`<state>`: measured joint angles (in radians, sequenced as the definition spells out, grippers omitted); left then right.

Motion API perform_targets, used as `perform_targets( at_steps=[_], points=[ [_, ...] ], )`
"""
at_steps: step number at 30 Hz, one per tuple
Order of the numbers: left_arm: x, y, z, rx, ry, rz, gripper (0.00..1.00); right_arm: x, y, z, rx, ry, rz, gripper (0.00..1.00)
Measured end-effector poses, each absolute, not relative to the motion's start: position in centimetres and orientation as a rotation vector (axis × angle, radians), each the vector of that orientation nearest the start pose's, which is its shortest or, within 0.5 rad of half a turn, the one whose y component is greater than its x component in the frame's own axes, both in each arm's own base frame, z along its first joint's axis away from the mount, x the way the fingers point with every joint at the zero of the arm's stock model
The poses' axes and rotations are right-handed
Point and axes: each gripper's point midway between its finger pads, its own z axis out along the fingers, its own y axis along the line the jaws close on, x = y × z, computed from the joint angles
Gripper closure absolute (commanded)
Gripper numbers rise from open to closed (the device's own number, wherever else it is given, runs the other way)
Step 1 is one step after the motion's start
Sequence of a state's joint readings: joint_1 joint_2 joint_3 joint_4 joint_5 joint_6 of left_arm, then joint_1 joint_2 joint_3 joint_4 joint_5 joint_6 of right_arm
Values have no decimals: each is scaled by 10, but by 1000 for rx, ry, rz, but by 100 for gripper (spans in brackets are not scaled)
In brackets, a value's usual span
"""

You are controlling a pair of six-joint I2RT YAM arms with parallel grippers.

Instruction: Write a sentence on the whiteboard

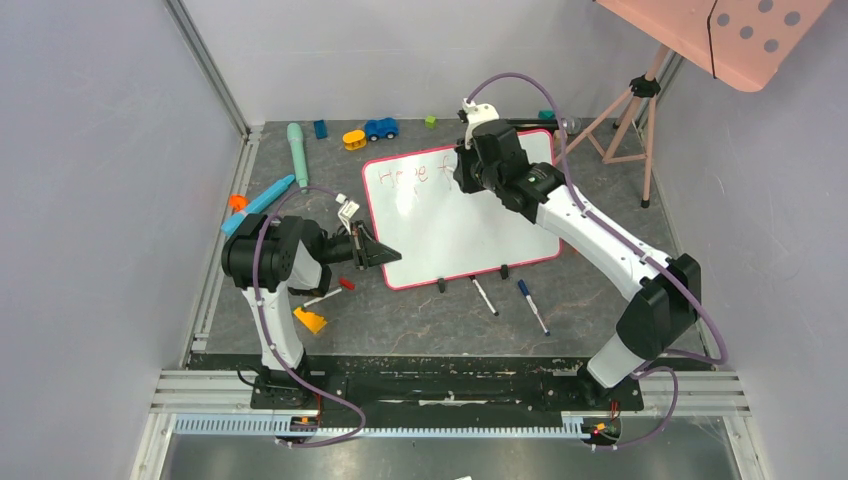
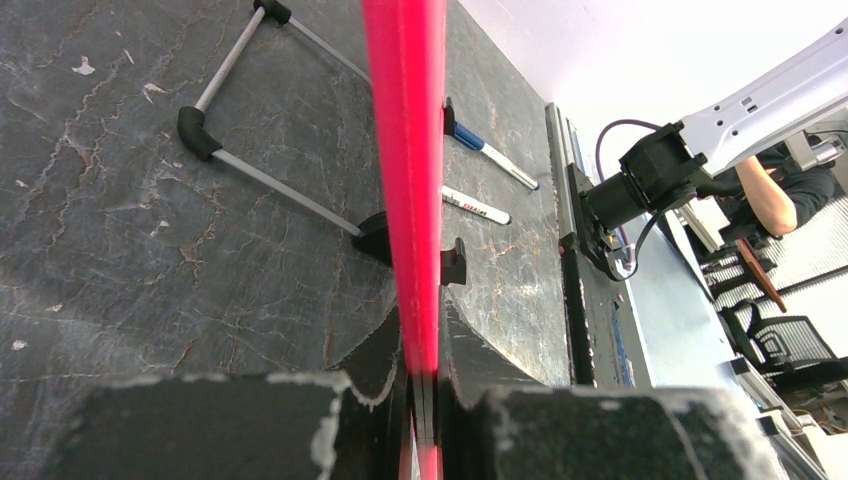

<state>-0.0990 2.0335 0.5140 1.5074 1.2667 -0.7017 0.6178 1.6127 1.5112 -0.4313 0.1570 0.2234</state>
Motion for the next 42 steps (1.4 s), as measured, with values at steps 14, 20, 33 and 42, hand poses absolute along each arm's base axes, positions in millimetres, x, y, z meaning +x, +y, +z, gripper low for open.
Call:
perform_targets(
  at_steps=[14, 20, 33, 42],
  points=[
    [292, -205, 75, 588, 1730, -1569, 98, 389, 244, 285, -289, 1991, 366, 100],
    [292, -205, 75, 588, 1730, -1569, 98, 390, 243, 275, -292, 2013, 356, 100],
    [292, -205, 75, 587, 1731, -1570, 98, 396, 249, 249, -313, 2070, 344, 100],
    [292, -205, 75, 588, 1730, -1570, 98, 393, 251, 248, -326, 2081, 356, 100]
  ],
)
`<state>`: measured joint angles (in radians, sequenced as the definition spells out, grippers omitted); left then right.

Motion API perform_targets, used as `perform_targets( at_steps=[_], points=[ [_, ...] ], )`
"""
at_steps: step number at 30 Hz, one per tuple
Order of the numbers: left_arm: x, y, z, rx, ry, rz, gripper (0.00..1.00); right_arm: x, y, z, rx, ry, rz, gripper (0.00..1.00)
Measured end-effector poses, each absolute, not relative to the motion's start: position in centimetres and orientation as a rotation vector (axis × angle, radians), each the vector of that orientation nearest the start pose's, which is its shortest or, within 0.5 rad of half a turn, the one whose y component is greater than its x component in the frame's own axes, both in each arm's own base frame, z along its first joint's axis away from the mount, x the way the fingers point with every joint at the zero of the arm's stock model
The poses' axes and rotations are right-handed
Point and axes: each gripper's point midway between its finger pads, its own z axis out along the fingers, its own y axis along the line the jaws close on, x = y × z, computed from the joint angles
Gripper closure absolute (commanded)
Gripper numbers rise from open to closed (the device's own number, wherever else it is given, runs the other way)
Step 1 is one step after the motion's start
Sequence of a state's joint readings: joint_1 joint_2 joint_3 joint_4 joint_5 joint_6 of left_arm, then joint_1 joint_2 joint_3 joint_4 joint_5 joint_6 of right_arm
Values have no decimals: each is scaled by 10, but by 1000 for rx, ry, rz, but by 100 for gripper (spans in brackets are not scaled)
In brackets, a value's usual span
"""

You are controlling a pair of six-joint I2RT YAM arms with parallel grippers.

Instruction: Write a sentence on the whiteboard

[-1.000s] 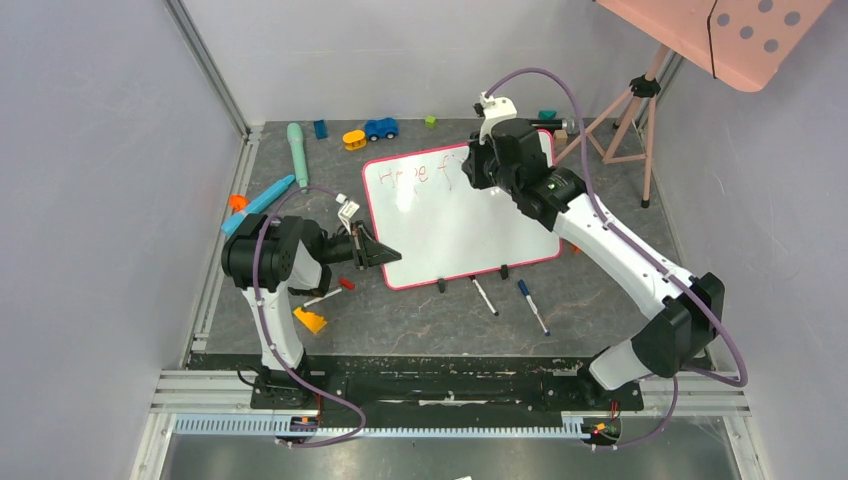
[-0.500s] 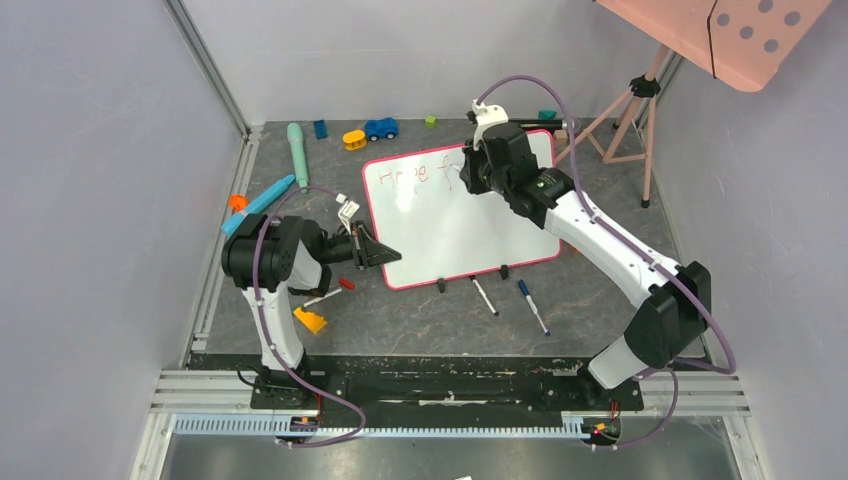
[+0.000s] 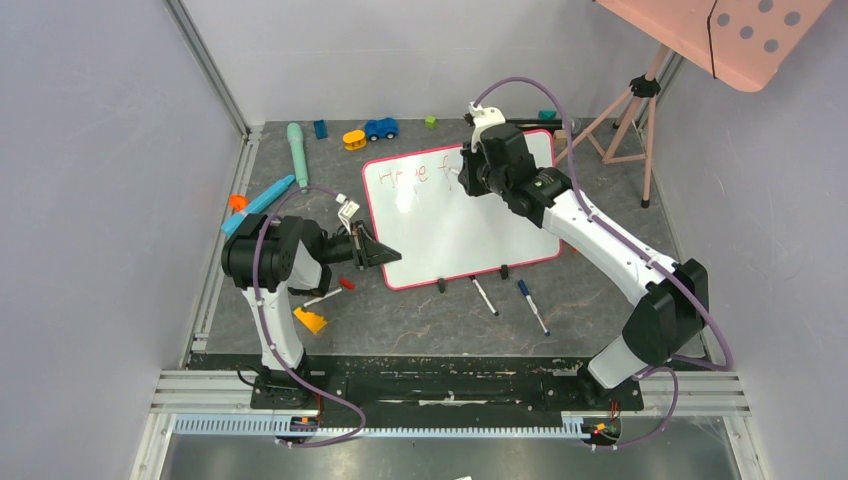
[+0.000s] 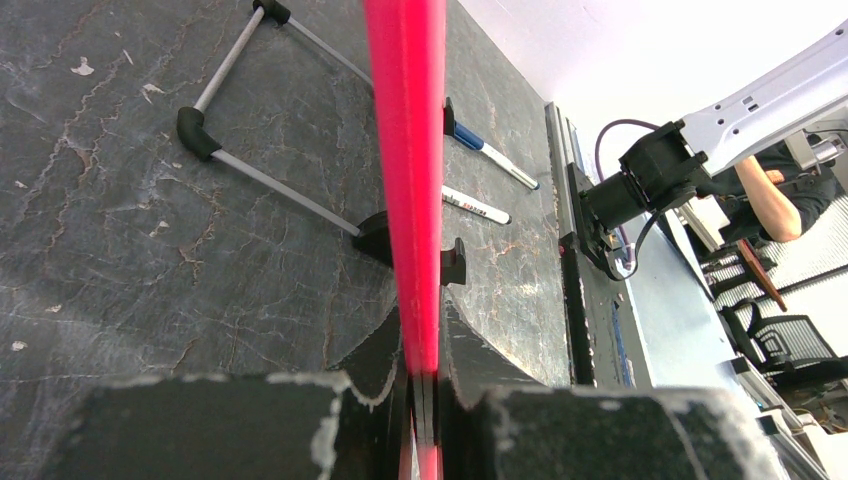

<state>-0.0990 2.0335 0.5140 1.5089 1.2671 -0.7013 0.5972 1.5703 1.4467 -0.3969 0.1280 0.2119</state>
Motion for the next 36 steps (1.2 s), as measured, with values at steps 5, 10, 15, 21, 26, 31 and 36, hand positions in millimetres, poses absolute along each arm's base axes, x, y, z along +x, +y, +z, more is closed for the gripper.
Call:
perform_targets(
  at_steps=[5, 10, 15, 21, 26, 31, 36],
  points=[
    [292, -205, 75, 588, 1730, -1570, 98, 391, 250, 244, -332, 2096, 352, 100],
    [292, -205, 75, 587, 1731, -1570, 98, 389, 248, 241, -338, 2107, 343, 100],
    [292, -205, 75, 587, 1731, -1570, 98, 388, 244, 238, -338, 2121, 320, 100],
    [292, -205, 75, 587, 1731, -1570, 98, 388, 239, 240, -337, 2126, 285, 100],
    [292, -205, 75, 587, 1731, -1570, 98, 393, 234, 246, -324, 2122, 258, 100],
    [292, -205, 75, 586, 1731, -1570, 98, 398, 236, 250, -322, 2115, 256, 100],
    [292, -205, 75, 586, 1731, -1570, 98, 402, 240, 254, -327, 2105, 268, 100]
  ],
)
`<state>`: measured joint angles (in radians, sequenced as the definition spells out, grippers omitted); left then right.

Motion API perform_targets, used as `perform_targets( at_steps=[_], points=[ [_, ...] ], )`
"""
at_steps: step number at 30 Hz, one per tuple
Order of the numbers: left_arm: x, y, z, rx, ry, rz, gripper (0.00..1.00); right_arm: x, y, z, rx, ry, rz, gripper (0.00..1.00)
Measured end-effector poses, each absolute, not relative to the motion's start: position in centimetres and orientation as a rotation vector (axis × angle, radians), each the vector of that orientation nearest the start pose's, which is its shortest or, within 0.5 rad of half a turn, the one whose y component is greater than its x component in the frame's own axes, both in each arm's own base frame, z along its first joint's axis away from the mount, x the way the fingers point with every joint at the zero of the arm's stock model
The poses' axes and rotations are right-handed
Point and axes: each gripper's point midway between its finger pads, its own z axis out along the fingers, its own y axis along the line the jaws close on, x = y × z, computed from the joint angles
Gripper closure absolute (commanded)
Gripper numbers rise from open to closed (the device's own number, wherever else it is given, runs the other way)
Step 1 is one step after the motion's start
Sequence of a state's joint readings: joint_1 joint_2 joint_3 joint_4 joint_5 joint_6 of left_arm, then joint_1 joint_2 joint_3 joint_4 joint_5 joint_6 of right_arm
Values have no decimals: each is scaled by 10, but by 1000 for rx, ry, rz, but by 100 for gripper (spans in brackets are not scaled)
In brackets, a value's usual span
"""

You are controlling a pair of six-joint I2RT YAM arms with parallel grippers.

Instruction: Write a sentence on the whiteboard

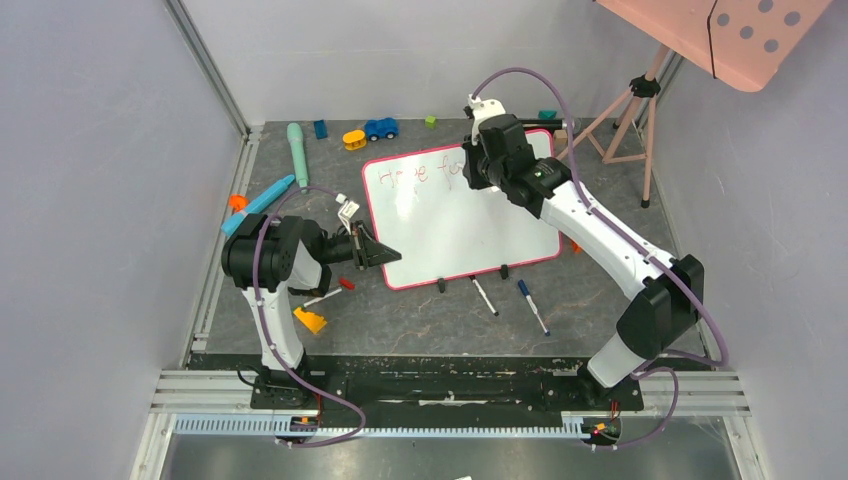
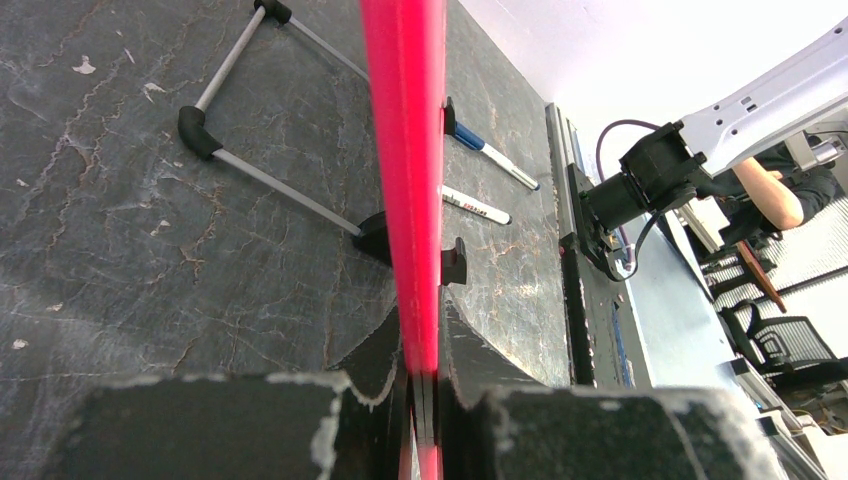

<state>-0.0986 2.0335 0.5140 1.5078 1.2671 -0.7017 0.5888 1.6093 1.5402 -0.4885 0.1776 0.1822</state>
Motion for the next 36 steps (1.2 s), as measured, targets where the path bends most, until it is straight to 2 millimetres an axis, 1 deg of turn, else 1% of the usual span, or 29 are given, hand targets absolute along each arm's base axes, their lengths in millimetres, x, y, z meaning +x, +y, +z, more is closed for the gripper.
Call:
perform_targets(
  at_steps=[14, 23, 36],
  points=[
    [292, -205, 75, 586, 1731, -1570, 98, 400, 249, 254, -354, 2104, 324, 100],
    [292, -205, 75, 586, 1731, -1570, 98, 400, 248, 254, -354, 2100, 327, 100],
    [292, -205, 75, 588, 1730, -1570, 98, 398, 235, 268, -322, 2070, 322, 100]
  ],
)
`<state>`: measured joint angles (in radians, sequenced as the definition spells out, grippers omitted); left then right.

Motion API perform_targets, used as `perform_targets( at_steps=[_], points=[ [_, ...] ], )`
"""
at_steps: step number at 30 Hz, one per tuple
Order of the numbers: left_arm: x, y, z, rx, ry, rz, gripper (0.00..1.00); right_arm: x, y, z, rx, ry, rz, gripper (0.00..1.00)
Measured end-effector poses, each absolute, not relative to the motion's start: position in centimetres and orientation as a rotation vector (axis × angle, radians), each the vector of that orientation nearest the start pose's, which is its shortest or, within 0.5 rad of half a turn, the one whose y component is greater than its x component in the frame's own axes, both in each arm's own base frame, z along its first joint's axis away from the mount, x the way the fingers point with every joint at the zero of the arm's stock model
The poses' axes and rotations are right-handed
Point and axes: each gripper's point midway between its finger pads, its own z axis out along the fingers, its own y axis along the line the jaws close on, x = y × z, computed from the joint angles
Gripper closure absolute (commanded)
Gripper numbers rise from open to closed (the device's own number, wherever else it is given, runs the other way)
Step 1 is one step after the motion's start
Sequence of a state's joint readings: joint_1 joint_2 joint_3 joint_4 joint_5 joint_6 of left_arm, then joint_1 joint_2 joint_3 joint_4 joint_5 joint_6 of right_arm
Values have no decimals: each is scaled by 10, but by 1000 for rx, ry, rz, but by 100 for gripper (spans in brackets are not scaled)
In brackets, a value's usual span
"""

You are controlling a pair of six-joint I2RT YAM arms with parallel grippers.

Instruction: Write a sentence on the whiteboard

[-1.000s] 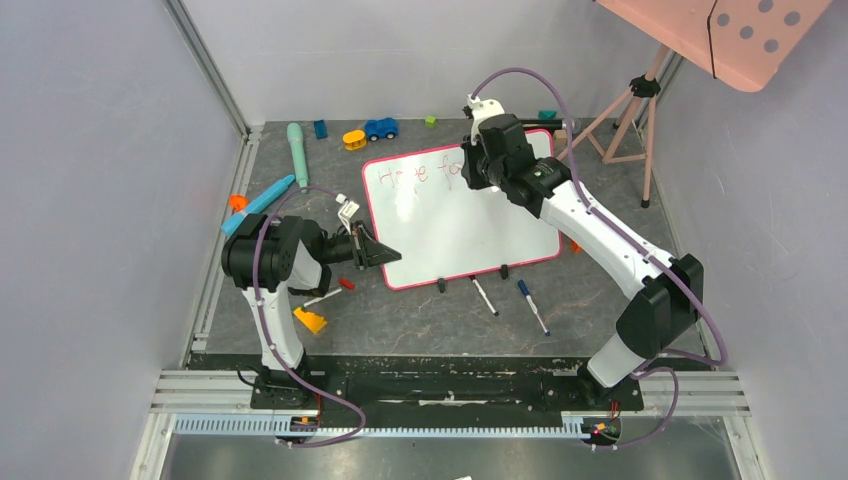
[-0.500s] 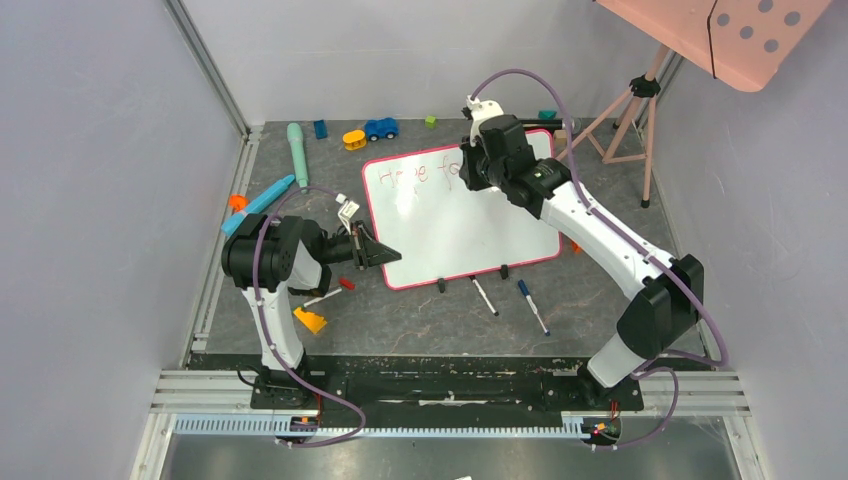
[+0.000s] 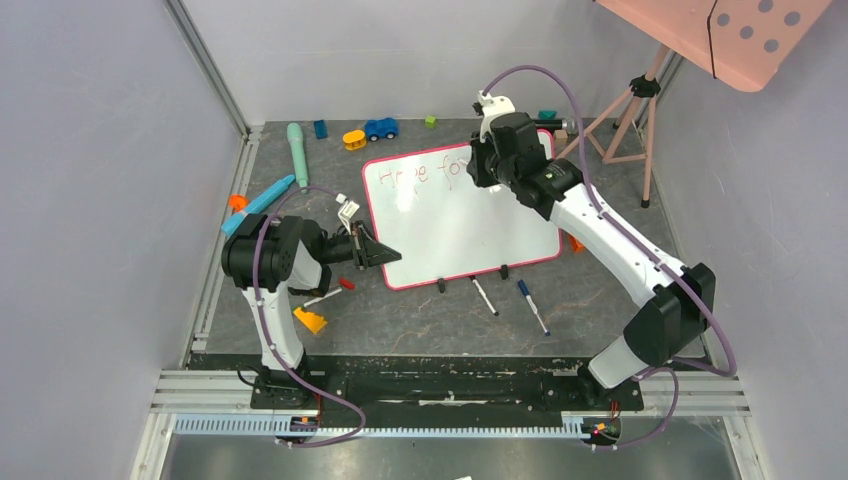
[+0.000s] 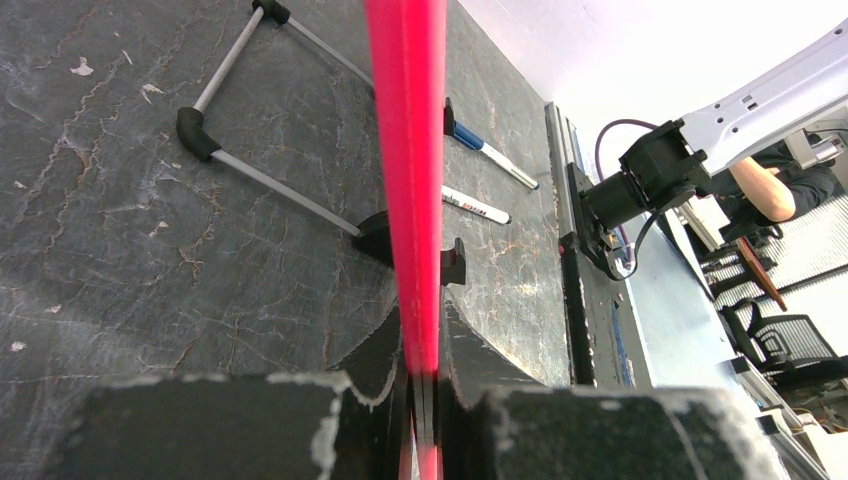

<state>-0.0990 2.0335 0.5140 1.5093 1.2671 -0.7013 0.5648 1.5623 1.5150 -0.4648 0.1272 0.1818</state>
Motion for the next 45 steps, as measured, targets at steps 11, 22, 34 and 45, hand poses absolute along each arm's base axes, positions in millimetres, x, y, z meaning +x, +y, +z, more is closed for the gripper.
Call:
perform_targets(
  at_steps=[11, 22, 34, 45],
  points=[
    [292, -205, 75, 588, 1730, -1570, 98, 402, 229, 267, -305, 2073, 308, 100],
    [292, -205, 75, 588, 1730, -1570, 98, 404, 231, 259, -314, 2092, 308, 100],
    [292, -205, 75, 587, 1731, -1570, 98, 405, 227, 255, -312, 2103, 282, 100],
    [292, -205, 75, 587, 1731, -1571, 98, 405, 223, 254, -311, 2105, 278, 100]
  ],
)
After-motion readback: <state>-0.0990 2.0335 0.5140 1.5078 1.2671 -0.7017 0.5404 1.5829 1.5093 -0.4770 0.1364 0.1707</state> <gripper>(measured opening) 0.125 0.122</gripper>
